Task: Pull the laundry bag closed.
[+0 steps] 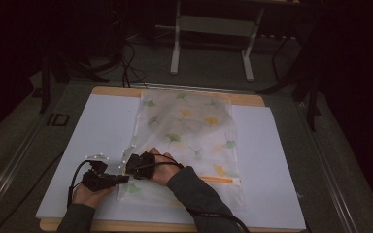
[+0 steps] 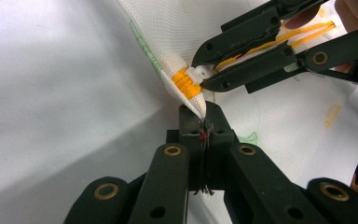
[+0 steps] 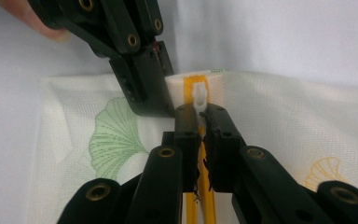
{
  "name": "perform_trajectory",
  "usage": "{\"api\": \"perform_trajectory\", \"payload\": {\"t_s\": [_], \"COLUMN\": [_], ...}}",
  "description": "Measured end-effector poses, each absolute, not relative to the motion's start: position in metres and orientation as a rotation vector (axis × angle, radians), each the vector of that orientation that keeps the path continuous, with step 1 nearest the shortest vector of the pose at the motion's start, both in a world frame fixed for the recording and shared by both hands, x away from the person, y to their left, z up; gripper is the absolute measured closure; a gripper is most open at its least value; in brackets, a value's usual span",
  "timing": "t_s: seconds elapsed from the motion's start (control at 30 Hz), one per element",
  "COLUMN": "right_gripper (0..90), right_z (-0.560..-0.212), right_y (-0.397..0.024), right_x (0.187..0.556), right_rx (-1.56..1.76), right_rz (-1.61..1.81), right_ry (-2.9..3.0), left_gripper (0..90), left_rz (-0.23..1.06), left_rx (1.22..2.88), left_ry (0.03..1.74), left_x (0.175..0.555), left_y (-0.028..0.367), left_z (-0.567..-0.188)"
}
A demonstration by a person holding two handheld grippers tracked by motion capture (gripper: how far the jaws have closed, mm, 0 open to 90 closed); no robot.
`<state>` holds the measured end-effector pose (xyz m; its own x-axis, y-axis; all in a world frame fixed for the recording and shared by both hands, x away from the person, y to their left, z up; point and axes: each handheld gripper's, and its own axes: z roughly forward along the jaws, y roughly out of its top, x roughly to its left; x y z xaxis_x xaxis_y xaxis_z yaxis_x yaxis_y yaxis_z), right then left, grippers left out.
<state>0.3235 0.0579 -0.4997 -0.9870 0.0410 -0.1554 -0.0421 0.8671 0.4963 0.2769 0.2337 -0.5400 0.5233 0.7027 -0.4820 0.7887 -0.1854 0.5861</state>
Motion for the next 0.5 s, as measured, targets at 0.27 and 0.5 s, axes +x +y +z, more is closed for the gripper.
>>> {"api": "perform_trajectory", "payload": {"t_s": [0.27, 0.5], "right_gripper": [84.5, 84.6], "right_z": [-0.5019, -0.5026], "right_y": [0.0572, 0.0554], "right_x": [0.3249, 0.3249], "right_rx": [0.01, 0.013], "right_rz": [0.762, 0.75], "right_ry": [2.888, 2.89], "left_gripper": [89.2, 89.2], "left_rz": [-0.135, -0.135], "left_rx": [1.921, 1.92], "left_ry": [1.22, 1.218], "left_x": [0.2765, 0.2764], "left_y": [0.2346, 0.2349], "left_z": [-0.5393, -0.5392]}}
